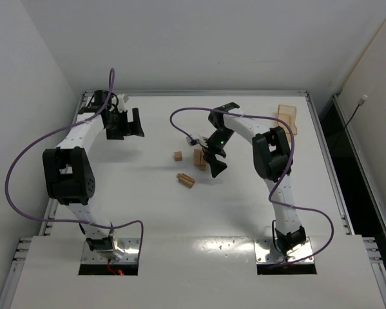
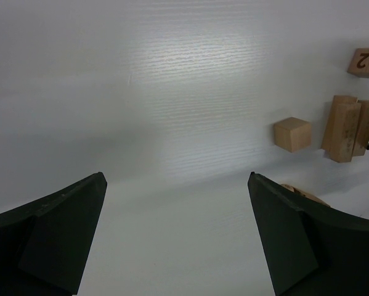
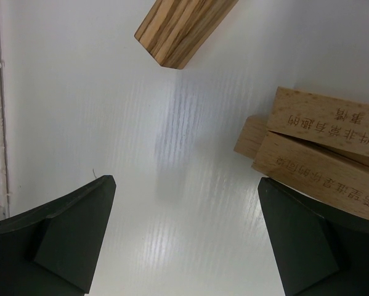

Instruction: Build the wood block tower

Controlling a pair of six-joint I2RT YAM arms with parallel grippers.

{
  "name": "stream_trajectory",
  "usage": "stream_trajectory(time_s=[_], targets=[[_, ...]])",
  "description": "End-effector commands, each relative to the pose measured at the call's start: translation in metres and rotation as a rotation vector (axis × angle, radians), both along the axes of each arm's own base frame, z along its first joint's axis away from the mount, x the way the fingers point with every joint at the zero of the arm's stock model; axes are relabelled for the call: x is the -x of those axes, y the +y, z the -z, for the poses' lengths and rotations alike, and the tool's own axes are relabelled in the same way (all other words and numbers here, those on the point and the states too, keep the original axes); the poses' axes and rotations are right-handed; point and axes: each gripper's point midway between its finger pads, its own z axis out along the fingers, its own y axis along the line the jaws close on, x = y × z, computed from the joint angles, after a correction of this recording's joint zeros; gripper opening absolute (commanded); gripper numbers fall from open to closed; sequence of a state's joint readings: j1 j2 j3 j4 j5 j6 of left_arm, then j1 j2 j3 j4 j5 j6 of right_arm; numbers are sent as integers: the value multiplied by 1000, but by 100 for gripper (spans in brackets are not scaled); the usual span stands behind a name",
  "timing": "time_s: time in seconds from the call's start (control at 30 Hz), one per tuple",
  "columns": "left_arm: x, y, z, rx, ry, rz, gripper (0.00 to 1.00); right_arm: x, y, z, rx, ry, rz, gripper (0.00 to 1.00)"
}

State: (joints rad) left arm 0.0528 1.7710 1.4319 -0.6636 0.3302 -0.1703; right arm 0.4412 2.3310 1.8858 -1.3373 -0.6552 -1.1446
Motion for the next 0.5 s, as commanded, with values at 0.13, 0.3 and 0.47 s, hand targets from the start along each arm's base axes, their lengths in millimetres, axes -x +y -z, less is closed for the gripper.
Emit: stream_trajectory(time_s=[0.13,0.3,0.47], targets=[[-5,-5,-13,18,-44,7,100,5,-6,-38,-78,-64,3,100],[-2,-6,-14,18,-54,7,100,12,-21,-69,-112,-153,46,91],[1,-6,-13,18,-55,7,100,38,-10,-97,-178,-167,54,54]])
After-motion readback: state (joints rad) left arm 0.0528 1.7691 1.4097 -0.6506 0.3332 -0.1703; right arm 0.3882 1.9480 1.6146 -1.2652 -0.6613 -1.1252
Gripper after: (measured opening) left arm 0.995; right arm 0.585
